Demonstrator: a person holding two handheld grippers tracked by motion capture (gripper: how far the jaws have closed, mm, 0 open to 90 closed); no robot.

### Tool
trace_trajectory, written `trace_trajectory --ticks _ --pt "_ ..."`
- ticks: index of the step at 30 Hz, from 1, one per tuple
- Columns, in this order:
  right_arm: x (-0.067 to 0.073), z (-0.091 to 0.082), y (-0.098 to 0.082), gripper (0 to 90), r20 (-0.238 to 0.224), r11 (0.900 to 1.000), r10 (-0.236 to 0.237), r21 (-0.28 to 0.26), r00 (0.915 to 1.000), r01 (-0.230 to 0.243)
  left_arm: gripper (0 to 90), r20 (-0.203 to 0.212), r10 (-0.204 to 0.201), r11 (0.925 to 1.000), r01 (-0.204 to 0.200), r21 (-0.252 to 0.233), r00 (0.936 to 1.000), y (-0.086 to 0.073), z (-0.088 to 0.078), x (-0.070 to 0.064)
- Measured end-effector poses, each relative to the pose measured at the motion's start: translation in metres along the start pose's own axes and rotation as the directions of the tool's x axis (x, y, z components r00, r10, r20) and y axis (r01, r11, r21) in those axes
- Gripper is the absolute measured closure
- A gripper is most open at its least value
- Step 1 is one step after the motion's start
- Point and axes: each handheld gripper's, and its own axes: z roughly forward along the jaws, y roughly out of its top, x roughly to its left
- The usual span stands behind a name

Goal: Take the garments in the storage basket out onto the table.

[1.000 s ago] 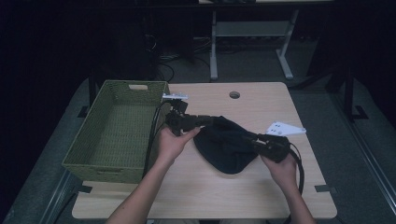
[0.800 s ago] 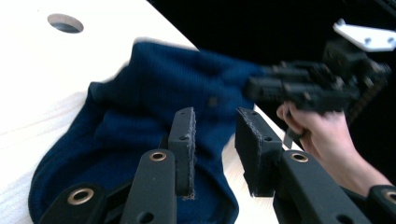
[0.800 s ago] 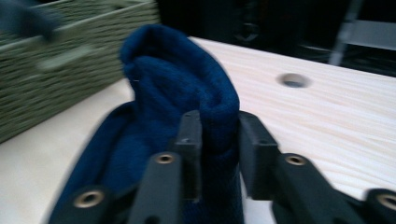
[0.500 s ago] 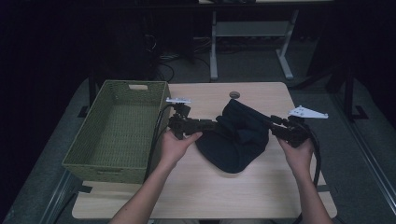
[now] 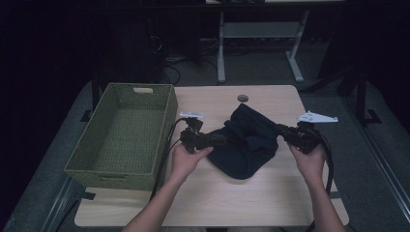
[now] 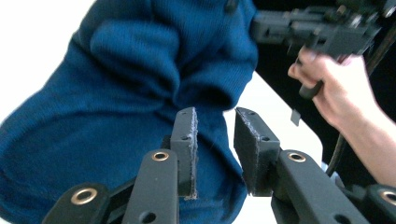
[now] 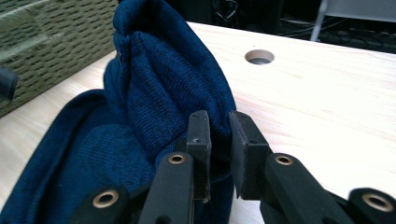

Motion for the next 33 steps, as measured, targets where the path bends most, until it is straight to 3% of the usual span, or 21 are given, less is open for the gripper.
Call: trace_trajectory --ticks 2,3,5,10,19,24,33 --pt "-0.001 0.000 0.000 78.2 0.011 1.000 0.003 -0.001 0.9999 -0.003 70.0 0.002 -0.003 0.9999 0.003 0.012 1.0000 -0.004 0.004 0.001" --pt "-0.005 -0.001 0.000 76.9 0.049 1.000 0.018 0.001 0.9987 -0.018 70.3 0.001 -0.013 0.9996 0.013 0.026 0.9999 -0.009 0.009 0.003" --pt "-0.010 -0.001 -0.001 71.4 0.067 0.999 0.050 -0.003 0.9965 -0.050 70.6 0.003 -0.016 0.9994 0.016 0.031 0.9999 -0.011 0.012 0.004" --pt "-0.014 -0.003 -0.002 63.6 0.074 0.998 0.066 0.003 0.9951 -0.066 70.7 -0.004 -0.034 0.9975 0.035 0.062 0.9994 -0.021 0.021 0.009" --pt "-0.013 -0.008 -0.001 62.8 0.055 0.998 0.058 -0.003 0.9968 -0.058 71.9 -0.016 -0.047 0.9954 0.048 0.083 0.9988 -0.030 0.026 0.014" --pt "-0.012 -0.005 -0.001 63.9 0.066 0.999 0.043 0.012 0.9969 -0.044 72.7 -0.018 -0.049 0.9945 0.050 0.092 0.9987 -0.032 0.028 0.015" --pt "-0.019 -0.002 -0.003 63.1 0.094 0.997 0.075 0.018 0.9927 -0.077 73.8 -0.026 -0.042 0.9903 0.045 0.131 0.9988 -0.038 0.033 0.014"
